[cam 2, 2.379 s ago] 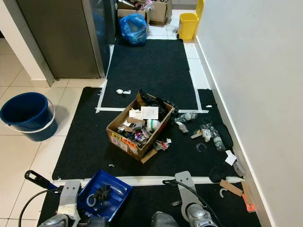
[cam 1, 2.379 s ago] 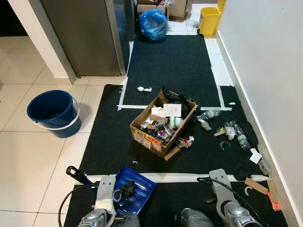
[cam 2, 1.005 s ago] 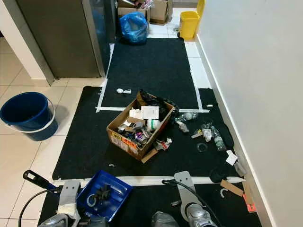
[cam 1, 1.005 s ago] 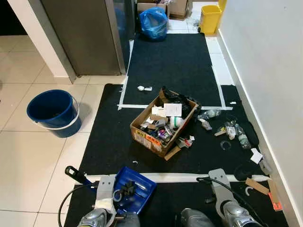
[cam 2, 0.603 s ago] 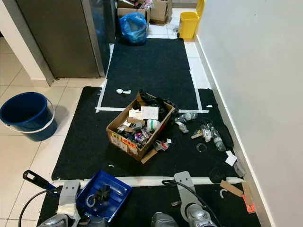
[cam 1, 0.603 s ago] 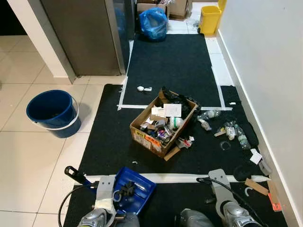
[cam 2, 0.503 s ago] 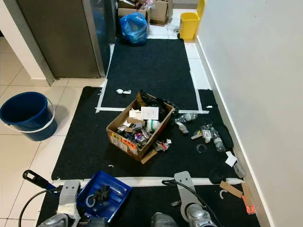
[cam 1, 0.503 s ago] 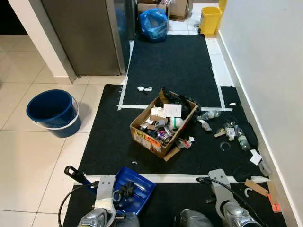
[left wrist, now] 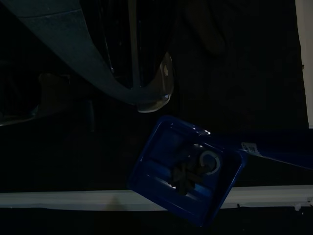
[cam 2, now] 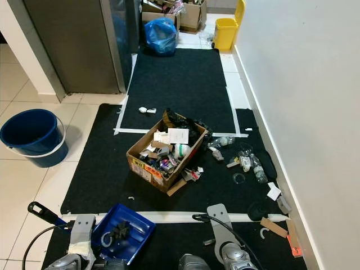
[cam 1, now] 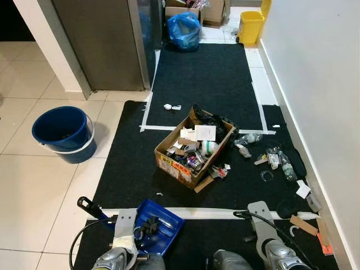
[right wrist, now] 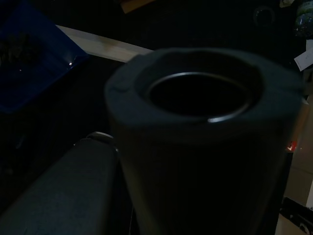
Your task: Sweep floor
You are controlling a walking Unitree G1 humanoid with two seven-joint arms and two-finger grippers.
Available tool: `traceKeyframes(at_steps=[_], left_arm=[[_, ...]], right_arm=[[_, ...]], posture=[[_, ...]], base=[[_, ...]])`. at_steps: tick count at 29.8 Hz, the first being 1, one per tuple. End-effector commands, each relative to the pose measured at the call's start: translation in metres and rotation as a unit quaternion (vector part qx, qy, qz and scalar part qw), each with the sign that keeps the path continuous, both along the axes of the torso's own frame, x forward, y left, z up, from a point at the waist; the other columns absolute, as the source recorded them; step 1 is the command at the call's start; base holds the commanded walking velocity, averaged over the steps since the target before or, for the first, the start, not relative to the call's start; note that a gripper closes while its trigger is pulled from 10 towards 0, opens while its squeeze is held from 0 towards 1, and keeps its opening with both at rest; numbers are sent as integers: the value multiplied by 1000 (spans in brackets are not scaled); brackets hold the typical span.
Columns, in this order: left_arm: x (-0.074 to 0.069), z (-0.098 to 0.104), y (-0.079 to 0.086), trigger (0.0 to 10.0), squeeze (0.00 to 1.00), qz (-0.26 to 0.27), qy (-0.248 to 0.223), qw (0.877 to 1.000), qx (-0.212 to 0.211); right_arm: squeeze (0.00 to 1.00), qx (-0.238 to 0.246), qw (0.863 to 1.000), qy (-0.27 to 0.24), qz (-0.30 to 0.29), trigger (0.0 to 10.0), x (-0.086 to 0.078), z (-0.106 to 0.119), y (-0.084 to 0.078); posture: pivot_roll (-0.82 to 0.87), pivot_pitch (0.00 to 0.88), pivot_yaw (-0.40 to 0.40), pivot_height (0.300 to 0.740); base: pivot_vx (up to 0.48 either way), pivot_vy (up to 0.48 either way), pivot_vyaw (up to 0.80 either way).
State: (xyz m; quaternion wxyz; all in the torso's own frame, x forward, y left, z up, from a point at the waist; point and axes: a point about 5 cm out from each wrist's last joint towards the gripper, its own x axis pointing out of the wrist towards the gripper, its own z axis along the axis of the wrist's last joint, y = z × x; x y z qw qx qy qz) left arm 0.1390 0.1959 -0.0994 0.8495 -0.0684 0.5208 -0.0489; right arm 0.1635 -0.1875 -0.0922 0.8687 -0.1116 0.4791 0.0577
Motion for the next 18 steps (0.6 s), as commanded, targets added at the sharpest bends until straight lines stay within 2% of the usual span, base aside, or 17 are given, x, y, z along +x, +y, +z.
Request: traceKeyframes(at_steps=[1, 18], left_arm=[[0, -1, -3, 10000, 0, 2, 3, 1000, -6], [-1, -1, -3, 10000, 0, 2, 3, 1000, -9]], right_arm=[[0, -8, 1000, 28, 7, 10000, -9, -4, -2], [0, -9, 1000, 29, 8, 10000, -10, -5, -2]], posture=[[174, 0, -27, 740], [170, 0, -27, 740]], base=[[0, 0, 0], [0, 0, 0]])
